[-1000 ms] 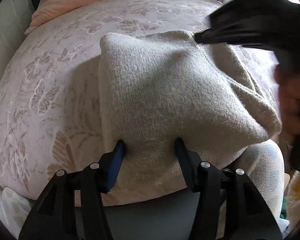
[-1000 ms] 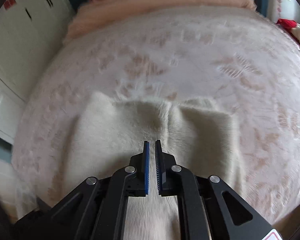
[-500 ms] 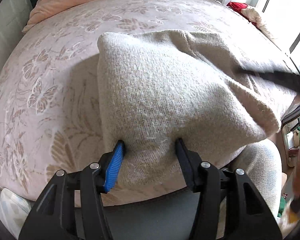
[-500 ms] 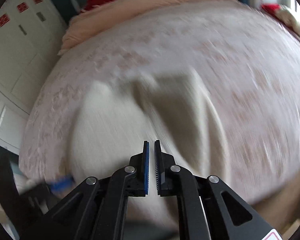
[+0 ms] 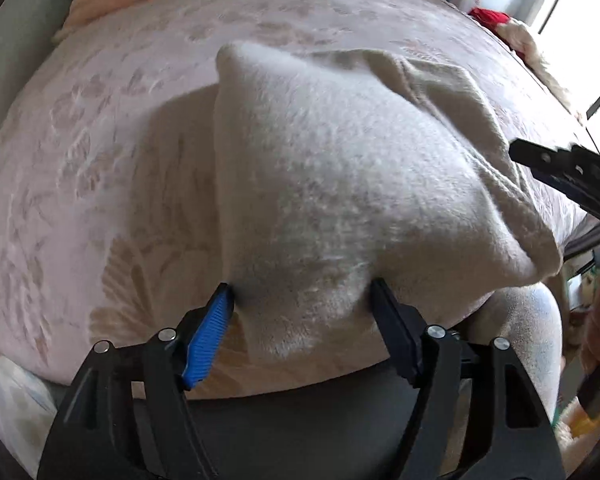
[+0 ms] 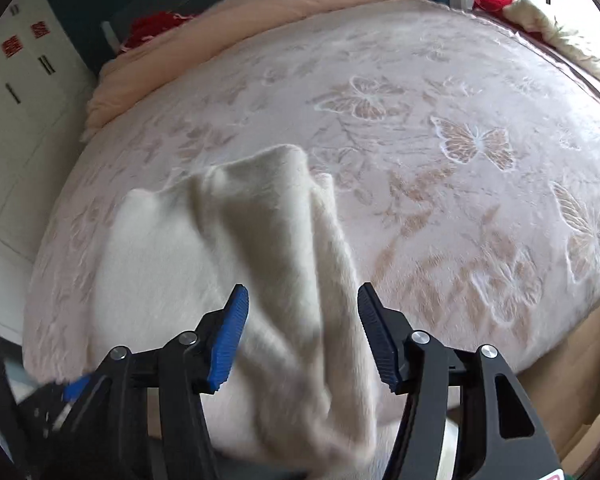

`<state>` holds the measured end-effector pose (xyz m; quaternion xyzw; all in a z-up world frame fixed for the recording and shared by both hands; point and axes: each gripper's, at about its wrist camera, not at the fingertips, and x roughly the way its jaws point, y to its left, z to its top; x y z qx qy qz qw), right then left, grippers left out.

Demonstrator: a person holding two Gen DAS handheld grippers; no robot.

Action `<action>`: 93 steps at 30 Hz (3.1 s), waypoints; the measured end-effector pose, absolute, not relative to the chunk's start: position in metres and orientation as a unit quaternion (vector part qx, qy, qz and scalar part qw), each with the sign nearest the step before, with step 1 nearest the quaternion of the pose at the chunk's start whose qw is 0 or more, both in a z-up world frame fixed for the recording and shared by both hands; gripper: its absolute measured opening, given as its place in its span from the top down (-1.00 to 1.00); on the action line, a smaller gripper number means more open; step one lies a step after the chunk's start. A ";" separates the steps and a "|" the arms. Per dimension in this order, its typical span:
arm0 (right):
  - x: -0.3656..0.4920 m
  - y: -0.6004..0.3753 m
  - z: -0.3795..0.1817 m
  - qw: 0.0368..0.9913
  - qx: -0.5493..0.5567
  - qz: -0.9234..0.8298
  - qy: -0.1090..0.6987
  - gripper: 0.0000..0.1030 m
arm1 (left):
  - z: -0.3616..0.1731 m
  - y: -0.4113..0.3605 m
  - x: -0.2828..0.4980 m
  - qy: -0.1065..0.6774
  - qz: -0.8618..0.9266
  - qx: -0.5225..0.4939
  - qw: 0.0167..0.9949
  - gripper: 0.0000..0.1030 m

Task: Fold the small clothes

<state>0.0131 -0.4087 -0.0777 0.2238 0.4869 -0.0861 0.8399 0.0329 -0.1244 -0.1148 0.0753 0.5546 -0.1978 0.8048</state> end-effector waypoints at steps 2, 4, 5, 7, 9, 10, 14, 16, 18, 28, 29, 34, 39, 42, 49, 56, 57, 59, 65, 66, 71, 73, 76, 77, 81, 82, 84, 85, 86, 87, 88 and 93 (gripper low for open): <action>0.028 -0.405 -0.090 0.834 0.236 -0.054 0.496 0.29 | -0.113 -0.127 0.031 0.552 -0.197 0.082 0.806 -0.34; 0.041 -0.394 -0.084 0.842 0.195 -0.053 0.500 0.80 | -0.112 -0.129 0.030 0.548 -0.197 0.092 0.808 -0.34; 0.043 -0.394 -0.071 0.855 0.191 -0.047 0.480 0.82 | -0.112 -0.129 0.030 0.548 -0.197 0.091 0.808 -0.34; 0.037 -0.397 -0.034 0.883 0.189 -0.047 0.428 0.83 | -0.110 -0.128 0.030 0.547 -0.197 0.089 0.809 -0.34; 0.034 -0.406 -0.022 0.894 0.197 -0.053 0.399 0.84 | -0.110 -0.129 0.030 0.544 -0.199 0.093 0.810 -0.35; 0.043 -0.412 -0.038 0.882 0.192 -0.065 0.425 0.84 | -0.110 -0.130 0.029 0.539 -0.199 0.097 0.813 -0.37; 0.052 -0.420 -0.106 0.842 0.186 -0.080 0.500 0.81 | -0.114 -0.139 0.030 0.539 -0.197 0.116 0.811 -0.40; 0.040 -0.420 -0.081 0.848 0.209 -0.084 0.480 0.78 | -0.113 -0.140 0.028 0.537 -0.195 0.123 0.812 -0.40; 0.018 -0.413 -0.049 0.867 0.215 -0.081 0.443 0.75 | -0.114 -0.138 0.028 0.538 -0.195 0.122 0.811 -0.40; -0.019 -0.377 -0.087 0.843 0.168 -0.060 0.507 0.85 | -0.117 -0.142 0.028 0.543 -0.193 0.123 0.808 -0.43; -0.019 -0.379 -0.079 0.843 0.176 -0.059 0.504 0.78 | -0.116 -0.141 0.027 0.541 -0.192 0.124 0.809 -0.43; -0.031 -0.402 -0.044 0.868 0.197 -0.084 0.448 -0.47 | -0.080 -0.119 0.029 0.512 -0.236 0.021 0.825 -0.63; -0.022 -0.425 -0.081 0.833 0.242 -0.070 0.492 -0.48 | -0.076 -0.102 0.057 0.505 -0.216 -0.048 0.834 -0.87; -0.015 -0.425 -0.110 0.808 0.284 -0.041 0.515 -0.48 | -0.113 -0.106 0.081 0.564 -0.199 -0.062 0.799 -0.87; -0.008 -0.418 -0.141 0.783 0.372 0.001 0.499 -0.90 | -0.150 -0.112 0.093 0.609 -0.222 -0.133 0.750 -0.91; 0.004 -0.409 -0.137 0.789 0.361 -0.001 0.498 -0.40 | -0.142 -0.151 0.086 0.607 -0.219 -0.044 0.762 -0.82; 0.004 -0.409 -0.135 0.788 0.365 0.001 0.495 -0.26 | -0.139 -0.153 0.086 0.607 -0.218 -0.037 0.764 -0.65; 0.000 -0.411 -0.126 0.789 0.374 -0.001 0.487 0.22 | -0.127 -0.159 0.083 0.598 -0.222 -0.010 0.770 -0.33; -0.012 -0.398 -0.082 0.813 0.353 -0.005 0.463 0.34 | -0.084 -0.166 0.067 0.563 -0.245 0.040 0.789 0.08; -0.015 -0.395 -0.075 0.817 0.352 -0.004 0.458 0.34 | -0.078 -0.163 0.062 0.558 -0.249 0.042 0.791 0.09; -0.038 -0.391 -0.035 0.830 0.354 0.002 0.431 0.34 | -0.041 -0.153 0.049 0.536 -0.264 0.048 0.800 0.10; -0.048 -0.390 -0.022 0.836 0.350 0.003 0.423 0.34 | -0.026 -0.151 0.044 0.530 -0.271 0.044 0.803 0.10; -0.052 -0.384 0.001 0.846 0.341 0.006 0.410 0.34 | -0.010 -0.152 0.031 0.515 -0.277 0.046 0.810 0.10; -0.056 -0.383 0.007 0.849 0.338 0.006 0.405 0.34 | -0.003 -0.151 0.028 0.509 -0.280 0.048 0.813 0.10; -0.066 -0.381 0.031 0.861 0.334 0.004 0.383 0.34 | 0.019 -0.149 0.017 0.486 -0.289 0.052 0.823 0.10; -0.070 -0.380 0.038 0.865 0.332 0.003 0.375 0.34 | 0.026 -0.149 0.015 0.479 -0.292 0.052 0.826 0.10; -0.074 -0.381 0.048 0.871 0.328 0.003 0.366 0.34 | 0.037 -0.148 0.012 0.469 -0.298 0.053 0.830 0.10; -0.075 -0.382 0.051 0.873 0.327 0.002 0.361 0.34 | 0.042 -0.149 0.010 0.462 -0.301 0.053 0.832 0.10; -0.075 -0.383 0.051 0.874 0.328 0.003 0.358 0.34 | 0.045 -0.149 0.009 0.458 -0.302 0.052 0.834 0.10; -0.073 -0.384 0.049 0.875 0.327 0.005 0.356 0.34 | 0.046 -0.149 0.008 0.454 -0.303 0.051 0.836 0.09; -0.071 -0.383 0.046 0.877 0.324 0.006 0.355 0.34 | 0.043 -0.149 0.010 0.452 -0.301 0.048 0.838 0.09; -0.054 -0.380 0.012 0.866 0.320 0.007 0.384 0.34 | 0.012 -0.143 0.022 0.463 -0.290 0.031 0.837 0.10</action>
